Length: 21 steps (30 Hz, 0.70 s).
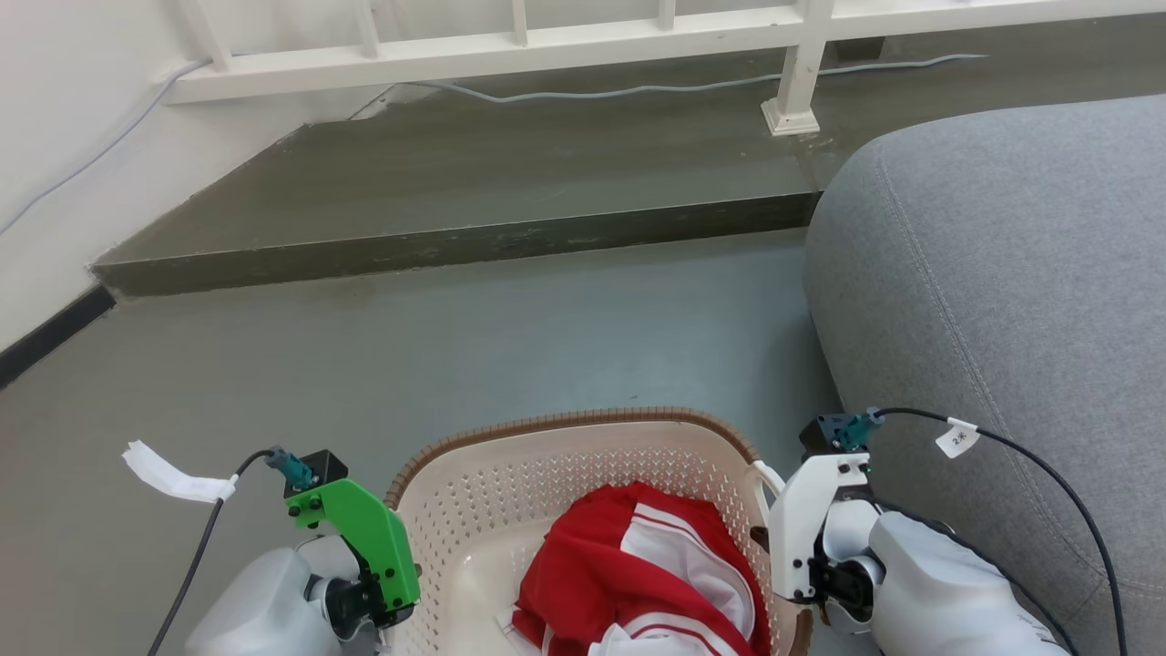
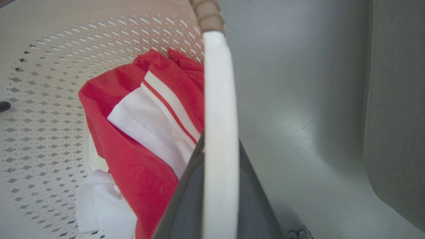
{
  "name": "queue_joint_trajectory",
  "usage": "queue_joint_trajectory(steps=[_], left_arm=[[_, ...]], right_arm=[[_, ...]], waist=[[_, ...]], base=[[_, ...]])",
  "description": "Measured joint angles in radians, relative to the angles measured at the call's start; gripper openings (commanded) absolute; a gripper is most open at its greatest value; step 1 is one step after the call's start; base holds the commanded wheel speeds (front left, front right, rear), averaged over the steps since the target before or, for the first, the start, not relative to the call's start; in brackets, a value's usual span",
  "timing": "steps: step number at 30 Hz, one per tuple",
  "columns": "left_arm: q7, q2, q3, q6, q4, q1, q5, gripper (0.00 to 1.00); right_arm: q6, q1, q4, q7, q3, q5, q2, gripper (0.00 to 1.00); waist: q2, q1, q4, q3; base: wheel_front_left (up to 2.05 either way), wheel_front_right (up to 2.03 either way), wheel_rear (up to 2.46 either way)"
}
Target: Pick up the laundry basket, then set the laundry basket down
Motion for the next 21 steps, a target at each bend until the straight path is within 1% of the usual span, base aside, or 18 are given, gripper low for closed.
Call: queue_joint_trajectory(steps=[21], left_arm=[[0.004, 0.005, -0.01, 0.0, -0.001, 0.001, -0.017, 0.0]], right_arm=[[0.0, -0.001, -0.002, -0.005, 0.028, 0.037, -0.002, 0.0]], waist=[[0.0, 0.0, 0.006, 0.014]], base=[[0.0, 0.0, 0.0]])
